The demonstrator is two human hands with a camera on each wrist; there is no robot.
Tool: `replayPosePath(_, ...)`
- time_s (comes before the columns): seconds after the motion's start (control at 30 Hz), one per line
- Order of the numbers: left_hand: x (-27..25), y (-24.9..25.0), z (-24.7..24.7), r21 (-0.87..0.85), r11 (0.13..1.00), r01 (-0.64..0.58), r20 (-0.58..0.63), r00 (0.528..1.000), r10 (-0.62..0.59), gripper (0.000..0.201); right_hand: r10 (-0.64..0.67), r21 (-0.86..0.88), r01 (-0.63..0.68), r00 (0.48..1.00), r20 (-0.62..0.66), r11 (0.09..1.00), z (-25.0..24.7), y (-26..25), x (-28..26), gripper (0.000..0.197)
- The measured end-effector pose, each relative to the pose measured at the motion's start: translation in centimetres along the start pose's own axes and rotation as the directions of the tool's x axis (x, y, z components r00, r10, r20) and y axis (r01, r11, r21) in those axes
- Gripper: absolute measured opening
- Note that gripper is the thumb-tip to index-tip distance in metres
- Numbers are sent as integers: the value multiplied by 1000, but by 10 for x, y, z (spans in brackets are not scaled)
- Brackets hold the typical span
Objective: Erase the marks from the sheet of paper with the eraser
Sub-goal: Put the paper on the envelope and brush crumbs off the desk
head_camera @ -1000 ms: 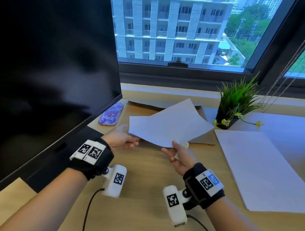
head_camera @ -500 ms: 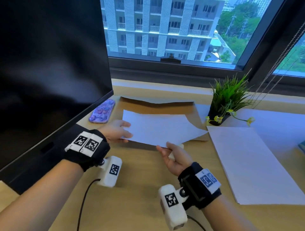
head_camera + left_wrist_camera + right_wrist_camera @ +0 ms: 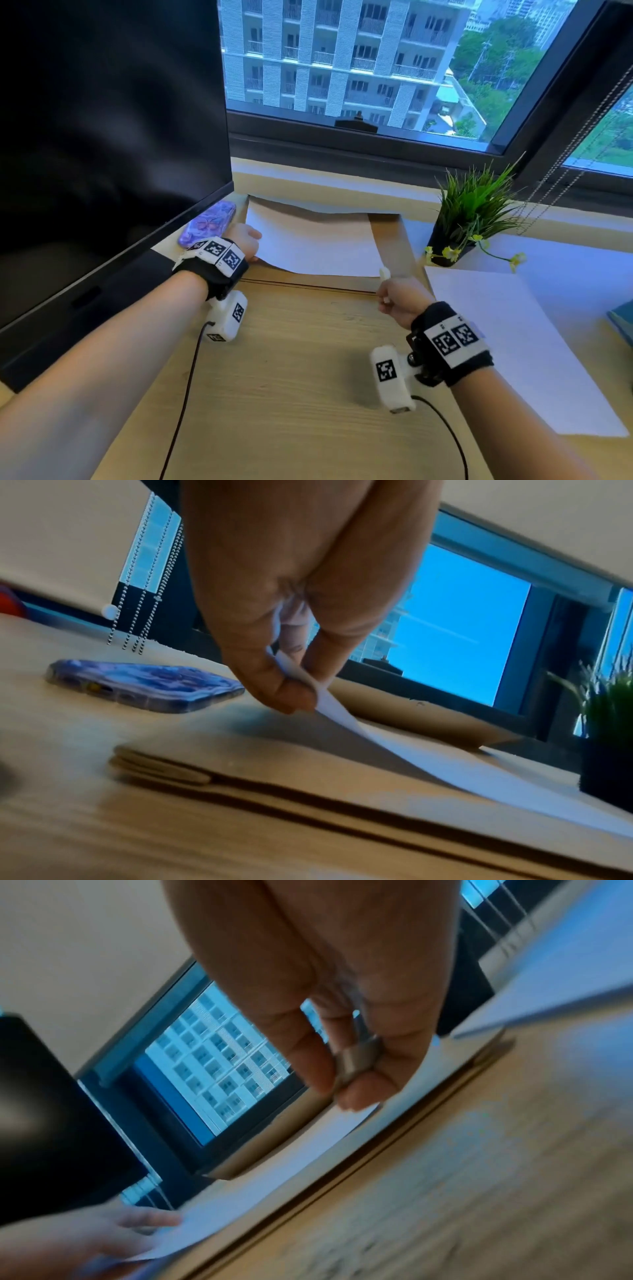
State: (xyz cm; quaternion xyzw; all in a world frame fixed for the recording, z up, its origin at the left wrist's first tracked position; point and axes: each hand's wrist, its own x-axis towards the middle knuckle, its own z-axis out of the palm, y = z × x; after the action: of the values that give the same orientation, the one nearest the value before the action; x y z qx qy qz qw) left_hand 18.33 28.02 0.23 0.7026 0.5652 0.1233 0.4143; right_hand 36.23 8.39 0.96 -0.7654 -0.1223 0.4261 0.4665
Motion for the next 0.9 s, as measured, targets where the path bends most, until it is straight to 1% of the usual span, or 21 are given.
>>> replayPosePath(0.03, 3, -2, -1, 53, 999, -11, -21, 1000, 12, 42, -4, -100, 3, 1000, -7, 995, -4, -1, 5, 20)
replayPosePath(0.1, 7, -6, 0, 129, 992, -4, -42, 999, 10, 39, -20, -322, 17, 1000, -5, 947, -13, -2, 18, 39)
replayPosePath(0.13, 8, -8, 0, 151, 989, 5, -49, 999, 2, 39, -52, -445, 41, 999, -12, 894, -16, -2, 22, 42)
replayPosePath(0.2, 11, -11, 1, 180, 984, 15, -65, 998, -3, 39, -133, -671, 73, 990, -40, 737, -22, -4, 30, 40)
replayPosePath(0.27, 11, -12, 1, 217, 976, 15, -74, 997, 1, 42, -204, -791, 68, 976, -73, 608, -25, -8, 38, 36)
replayPosePath(0.3, 11, -13, 1, 235, 972, 14, -71, 997, 3, 44, -230, -822, 53, 968, -96, 567, -25, -10, 41, 33)
replayPosePath(0.37, 12, -13, 1, 255, 967, 11, -68, 998, 6, 47, -277, -847, 35, 952, -134, 531, -23, -14, 45, 30)
replayPosePath(0.4, 11, -12, 0, 268, 964, 3, -61, 998, 14, 47, -288, -844, 25, 945, -154, 536, -22, -15, 46, 29)
replayPosePath(0.47, 9, -10, 0, 306, 952, -12, -49, 998, 29, 48, -286, -808, 10, 938, -197, 590, -19, -15, 47, 31)
replayPosePath(0.57, 5, -5, -2, 319, 947, -32, -47, 998, 50, 49, -280, -787, 19, 940, -196, 616, -16, -9, 46, 38)
replayPosePath(0.7, -3, 3, -5, 283, 954, -104, -9, 994, 111, 46, -283, -765, 80, 949, -137, 639, -12, -4, 35, 51)
replayPosePath(0.77, -12, 9, -6, 244, 959, -146, 14, 989, 147, 45, -280, -737, 129, 956, -85, 664, -14, -3, 23, 56)
replayPosePath(0.83, -23, 17, -4, 217, 954, -206, 57, 979, 198, 44, -232, -687, 156, 972, -19, 709, -17, 1, 9, 59)
replayPosePath(0.9, -38, 25, 0, 189, 947, -261, 88, 965, 248, 43, -206, -655, 176, 978, 31, 735, -20, 7, -6, 58)
